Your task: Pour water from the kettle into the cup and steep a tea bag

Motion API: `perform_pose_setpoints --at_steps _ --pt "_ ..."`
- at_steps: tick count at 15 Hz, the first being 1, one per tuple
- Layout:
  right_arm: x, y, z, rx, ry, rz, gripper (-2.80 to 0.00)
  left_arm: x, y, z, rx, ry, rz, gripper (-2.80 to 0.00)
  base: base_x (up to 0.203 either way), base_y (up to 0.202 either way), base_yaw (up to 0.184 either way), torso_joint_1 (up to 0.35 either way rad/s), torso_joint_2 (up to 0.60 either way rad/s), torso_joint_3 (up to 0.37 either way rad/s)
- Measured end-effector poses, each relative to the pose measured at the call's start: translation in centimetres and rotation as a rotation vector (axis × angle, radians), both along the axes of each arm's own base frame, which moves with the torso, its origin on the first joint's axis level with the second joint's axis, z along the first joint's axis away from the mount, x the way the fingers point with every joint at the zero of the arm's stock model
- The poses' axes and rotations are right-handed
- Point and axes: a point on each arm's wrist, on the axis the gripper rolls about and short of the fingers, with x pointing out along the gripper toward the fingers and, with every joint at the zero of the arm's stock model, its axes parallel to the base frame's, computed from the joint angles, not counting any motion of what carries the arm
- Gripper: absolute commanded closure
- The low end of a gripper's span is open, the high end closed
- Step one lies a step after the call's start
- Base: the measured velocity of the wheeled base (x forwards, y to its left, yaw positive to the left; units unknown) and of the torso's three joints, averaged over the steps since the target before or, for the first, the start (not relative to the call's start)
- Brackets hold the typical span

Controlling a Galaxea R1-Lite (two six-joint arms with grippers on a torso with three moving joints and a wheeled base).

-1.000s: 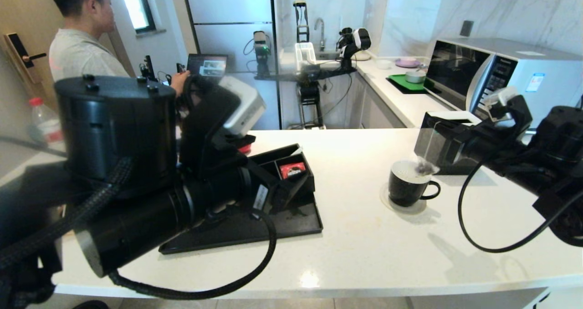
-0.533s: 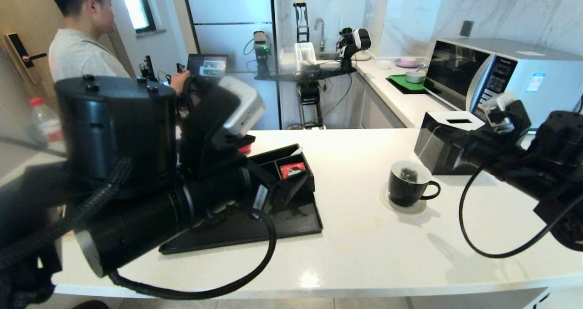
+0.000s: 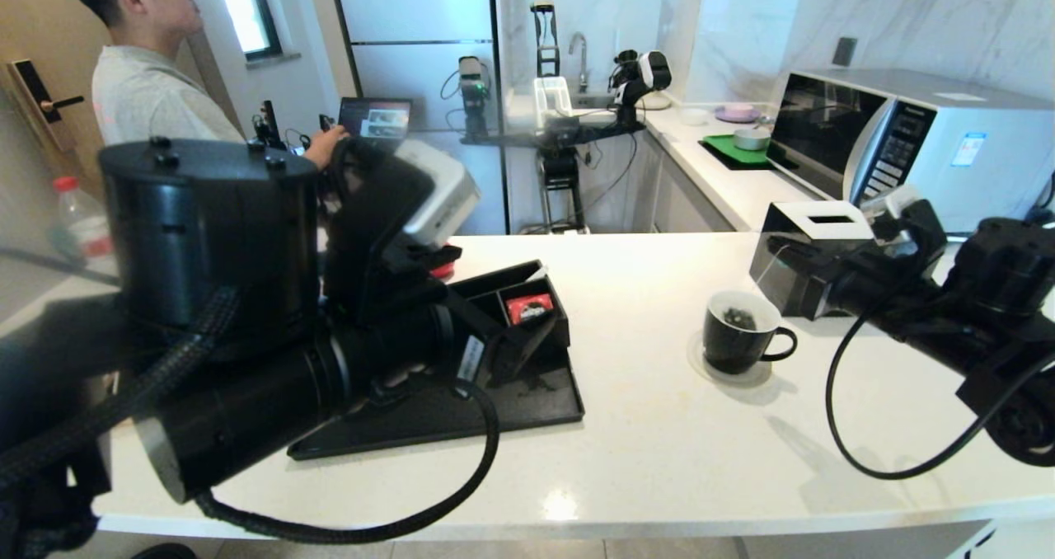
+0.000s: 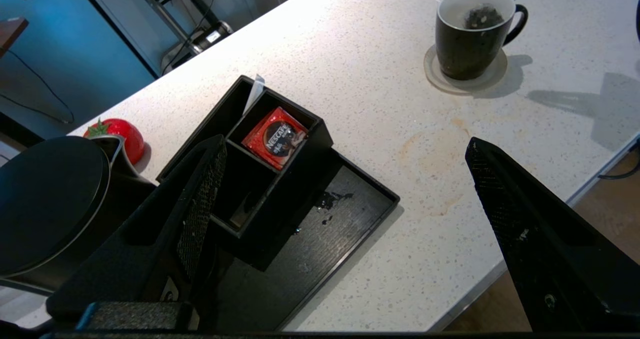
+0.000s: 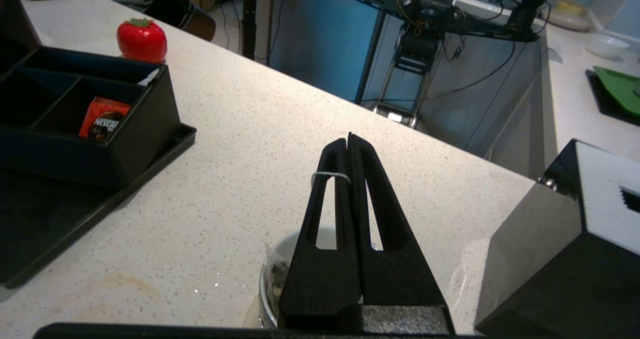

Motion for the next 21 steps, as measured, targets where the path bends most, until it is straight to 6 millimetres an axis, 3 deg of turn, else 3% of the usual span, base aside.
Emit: perform_pose_setpoints --at_steps 15,21 --pt "1.6 0.3 -3.7 0.002 0.053 0.012 0.00 -0.1 0.0 0.0 0.000 -0.002 -0.003 -2.80 0.000 0.000 0.000 0.000 0.00 0.000" --pt "1.8 0.3 -0.4 0.012 -0.048 0.010 0.00 -0.2 0.1 0.3 -0.007 -0.008 -0.003 -2.80 0.000 0.000 0.000 0.000 0.00 0.000"
